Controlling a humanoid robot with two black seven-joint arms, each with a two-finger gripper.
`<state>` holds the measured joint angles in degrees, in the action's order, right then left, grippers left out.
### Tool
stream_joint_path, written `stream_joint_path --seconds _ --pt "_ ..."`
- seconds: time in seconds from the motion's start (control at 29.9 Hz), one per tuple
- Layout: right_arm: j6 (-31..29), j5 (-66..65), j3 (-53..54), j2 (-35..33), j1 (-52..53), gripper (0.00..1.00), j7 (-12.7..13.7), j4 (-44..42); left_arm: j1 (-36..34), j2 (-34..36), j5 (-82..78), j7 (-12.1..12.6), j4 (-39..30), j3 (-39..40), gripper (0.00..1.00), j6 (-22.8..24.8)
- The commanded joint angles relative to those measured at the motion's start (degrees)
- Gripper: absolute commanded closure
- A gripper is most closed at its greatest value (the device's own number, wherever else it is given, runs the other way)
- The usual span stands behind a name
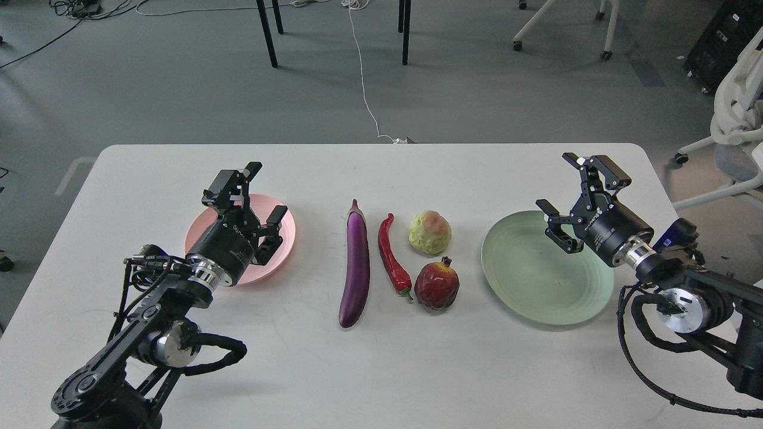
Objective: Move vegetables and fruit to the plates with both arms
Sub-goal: 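Reach the right gripper to the pale peach and grasp it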
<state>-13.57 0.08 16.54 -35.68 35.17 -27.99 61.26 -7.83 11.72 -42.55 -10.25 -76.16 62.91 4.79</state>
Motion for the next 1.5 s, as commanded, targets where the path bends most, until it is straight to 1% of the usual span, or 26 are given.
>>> stream_joint_path --seconds 0.0,0.07,0.1,0.2,0.27,0.33,0.4,0.43,0.47,0.57,0.63,0.74,0.8,0.94,1.04,1.1,1.37,1.47 --pt "0.0 -0.2 0.2 0.0 -0.4 0.03 0.0 0.8 -0.1 0.1 -0.2 0.0 0.0 -0.3 0.01 -0.4" --pt "-0.1 -0.3 0.1 0.0 -0.2 0.03 0.0 0.8 -0.1 0.1 -0.1 0.1 -0.1 -0.2 0.01 -0.4" --pt "-0.1 -0.5 -0.1 -0.1 0.2 0.03 0.0 0.8 -0.2 0.1 0.4 0.8 -0.2 -0.2 0.01 -0.1" --pt "-0.2 -3.2 -0.8 -0.7 1.9 0.01 0.0 1.2 -0.3 0.3 1.3 0.7 -0.6 0.0 0.01 0.5" --pt "-0.2 -9.3 -1.8 -2.3 5.7 0.01 0.0 1.2 -0.3 0.8 2.4 0.3 -0.7 0.0 0.01 0.7" --pt "-0.1 -18.0 -5.8 -3.3 10.3 0.01 0.0 1.1 -0.4 0.8 2.7 0.1 -0.7 -0.1 0.01 1.7" --pt "0.0 -25.5 -12.7 -3.7 17.0 0.01 0.0 0.9 -0.6 0.9 2.6 -0.1 -0.9 -0.2 0.01 2.2" --pt "0.3 -29.3 -18.2 -3.7 21.9 0.01 0.0 0.8 -0.6 1.2 2.5 0.0 -1.4 -0.2 0.01 2.2" --pt "0.5 -31.6 -21.8 -3.6 25.3 0.01 0.0 0.8 -0.6 1.5 2.5 -0.1 -1.9 -0.2 0.01 2.2" --pt "0.6 -37.7 -36.8 -2.4 38.9 0.01 0.0 0.4 -0.5 1.6 2.5 -0.3 -2.9 -0.4 0.01 2.2" --pt "0.5 -40.6 -44.5 1.5 45.4 0.01 0.0 -0.7 -0.5 1.7 2.5 -0.2 -3.0 -0.4 0.01 2.0" --pt "0.7 -44.0 -53.3 10.2 51.6 0.01 0.0 -5.1 -0.4 1.9 2.4 -0.2 -3.1 -0.3 0.01 2.0" --pt "2.1 -47.0 -57.3 15.9 53.2 0.01 0.0 -7.5 -0.3 1.9 2.4 -0.2 -3.2 -0.3 0.01 2.0" --pt "8.0 -49.9 -64.3 25.7 53.2 0.01 0.0 -14.2 0.0 1.9 2.3 -0.1 -4.5 -0.3 0.01 1.9" --pt "9.4 -49.8 -70.3 30.9 52.5 0.01 0.0 -16.9 0.3 2.1 2.2 -0.1 -5.1 -0.2 0.01 1.8" --pt "9.9 -49.7 -71.4 32.5 51.8 0.01 0.0 -17.6 0.4 2.3 2.2 -0.1 -5.2 -0.2 0.01 1.8" --pt "10.1 -49.8 -71.7 33.5 49.1 0.01 0.0 -18.5 0.4 2.5 2.2 -0.1 -5.2 -0.2 0.01 1.8" --pt "10.9 -49.8 -72.1 34.7 47.5 0.01 0.0 -20.5 0.4 2.5 2.2 -0.1 -5.2 -0.2 0.01 1.8"
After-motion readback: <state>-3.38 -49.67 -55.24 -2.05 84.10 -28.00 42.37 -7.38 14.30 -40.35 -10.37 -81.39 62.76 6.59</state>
